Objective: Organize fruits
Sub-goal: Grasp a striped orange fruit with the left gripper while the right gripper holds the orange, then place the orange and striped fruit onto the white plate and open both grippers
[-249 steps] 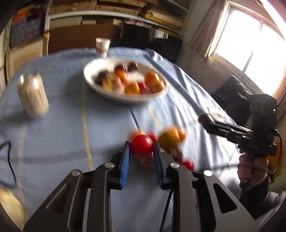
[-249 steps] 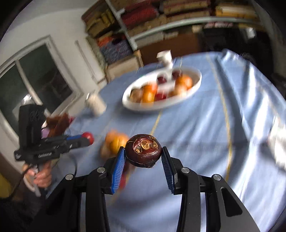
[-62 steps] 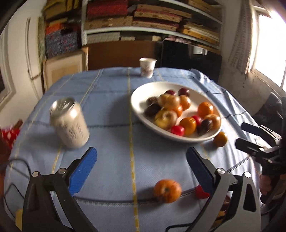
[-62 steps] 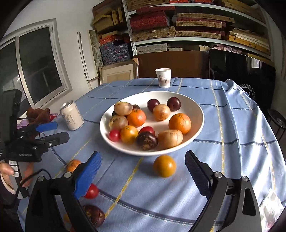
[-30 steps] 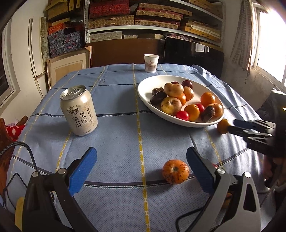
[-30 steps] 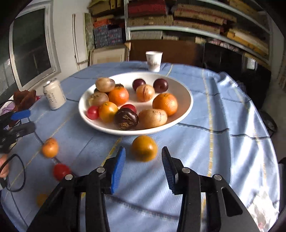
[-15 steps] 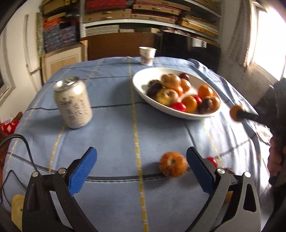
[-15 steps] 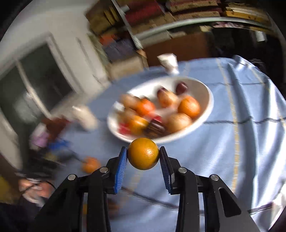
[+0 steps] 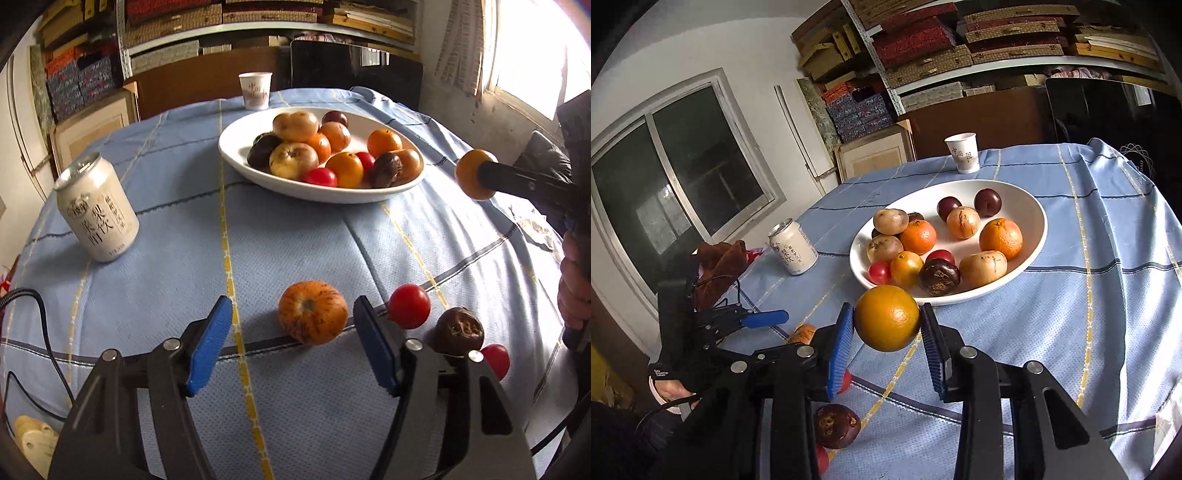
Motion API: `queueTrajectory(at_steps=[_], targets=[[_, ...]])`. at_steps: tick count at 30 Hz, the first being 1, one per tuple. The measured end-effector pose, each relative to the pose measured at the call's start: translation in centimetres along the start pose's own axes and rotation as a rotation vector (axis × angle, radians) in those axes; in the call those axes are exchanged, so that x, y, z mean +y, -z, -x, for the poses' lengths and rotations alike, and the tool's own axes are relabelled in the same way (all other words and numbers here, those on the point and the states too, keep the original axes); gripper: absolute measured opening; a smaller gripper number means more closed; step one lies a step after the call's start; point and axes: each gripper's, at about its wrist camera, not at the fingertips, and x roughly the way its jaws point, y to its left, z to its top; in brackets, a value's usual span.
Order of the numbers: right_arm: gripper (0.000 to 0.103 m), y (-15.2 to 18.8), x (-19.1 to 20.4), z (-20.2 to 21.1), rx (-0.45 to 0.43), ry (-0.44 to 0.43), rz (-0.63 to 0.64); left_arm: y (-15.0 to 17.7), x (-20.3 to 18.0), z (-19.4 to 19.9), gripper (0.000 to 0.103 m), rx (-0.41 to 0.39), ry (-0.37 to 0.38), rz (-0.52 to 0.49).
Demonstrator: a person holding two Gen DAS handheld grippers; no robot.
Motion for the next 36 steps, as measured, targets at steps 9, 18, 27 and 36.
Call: queueTrajectory(at_steps=[9,18,27,36], targets=[[0.037,0.1,-0.2,-0.4,0.017,0.010,-0.014,0.0,-0.4,-1.3,0.051,0.047,0.056,-0.017],[0.037,0.1,-0.5,-0.8,0.023,0.022,-0.016,0.0,-0.2,-1.8,0.041,0.073,0.090,0.001],[0.037,-1.7,-0.5,-1.7,-0.121,0.116,0.021,-4.5,1.3,-0.1,0.040,-0.100,0.081,0.111],[0.037,-5.6,-2.1,-5.6,-0.158,0.157,-0.018,-12.5,1.0,-3.2,0.040,-0.154,0.113,0.164]])
